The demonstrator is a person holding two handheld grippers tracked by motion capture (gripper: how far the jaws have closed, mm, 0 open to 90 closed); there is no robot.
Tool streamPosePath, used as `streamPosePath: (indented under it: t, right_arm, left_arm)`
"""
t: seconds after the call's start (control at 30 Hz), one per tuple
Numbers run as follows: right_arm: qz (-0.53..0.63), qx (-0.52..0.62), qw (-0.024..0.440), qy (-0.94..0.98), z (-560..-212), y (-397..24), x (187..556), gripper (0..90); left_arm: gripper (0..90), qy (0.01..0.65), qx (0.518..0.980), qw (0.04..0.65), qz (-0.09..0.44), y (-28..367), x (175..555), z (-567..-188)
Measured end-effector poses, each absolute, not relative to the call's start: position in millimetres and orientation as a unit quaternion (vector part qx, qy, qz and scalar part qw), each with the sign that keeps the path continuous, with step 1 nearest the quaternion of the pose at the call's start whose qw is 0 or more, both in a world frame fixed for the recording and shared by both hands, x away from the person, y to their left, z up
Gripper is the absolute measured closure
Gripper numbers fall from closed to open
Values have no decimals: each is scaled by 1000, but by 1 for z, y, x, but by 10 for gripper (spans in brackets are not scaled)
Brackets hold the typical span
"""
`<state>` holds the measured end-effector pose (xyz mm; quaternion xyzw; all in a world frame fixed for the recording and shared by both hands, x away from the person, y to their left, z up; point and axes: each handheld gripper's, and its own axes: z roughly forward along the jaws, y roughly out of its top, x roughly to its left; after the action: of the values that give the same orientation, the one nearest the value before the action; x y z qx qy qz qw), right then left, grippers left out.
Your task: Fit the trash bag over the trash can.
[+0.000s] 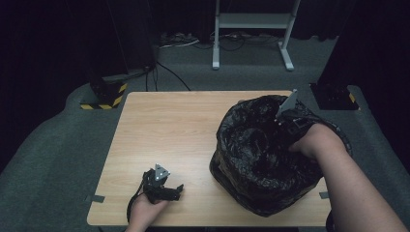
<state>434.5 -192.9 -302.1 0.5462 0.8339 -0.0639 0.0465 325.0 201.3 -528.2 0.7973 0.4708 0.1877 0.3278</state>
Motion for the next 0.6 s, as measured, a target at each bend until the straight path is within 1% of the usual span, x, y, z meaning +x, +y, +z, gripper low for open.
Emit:
streamPosePath:
  t: [0.1, 0.2, 0.27, 0.37, 0.43, 0.5, 0.53, 0.57, 0.6]
  right_arm:
    - [-39, 546, 56, 835, -276, -192, 437, 504]
    - [-4, 548, 78, 833, -244, -186, 441, 543]
    - [16, 545, 92, 833, -230, -180, 444, 566]
    - [53, 541, 95, 834, -216, -167, 452, 575]
    - [63, 543, 99, 832, -215, -162, 456, 591]
    - [53, 546, 111, 829, -225, -154, 467, 666]
    - [49, 545, 112, 830, -232, -152, 470, 733]
    - [49, 545, 112, 830, -232, -152, 470, 733]
    - [46, 542, 113, 831, -239, -151, 473, 801]
  left_arm:
    - [4, 471, 797, 328, 188, 201, 325, -528]
    - [4, 471, 797, 328, 188, 201, 325, -528]
    - [4, 471, 797, 328, 188, 201, 325, -528]
    - [4, 469, 798, 328, 188, 201, 326, -528]
    - [4, 469, 798, 328, 188, 201, 326, -528]
    - [4, 468, 799, 328, 188, 201, 326, -528]
    - [5, 468, 799, 328, 187, 202, 326, -528]
    - [5, 468, 799, 328, 187, 202, 326, -528]
    - [5, 467, 799, 329, 187, 202, 326, -528]
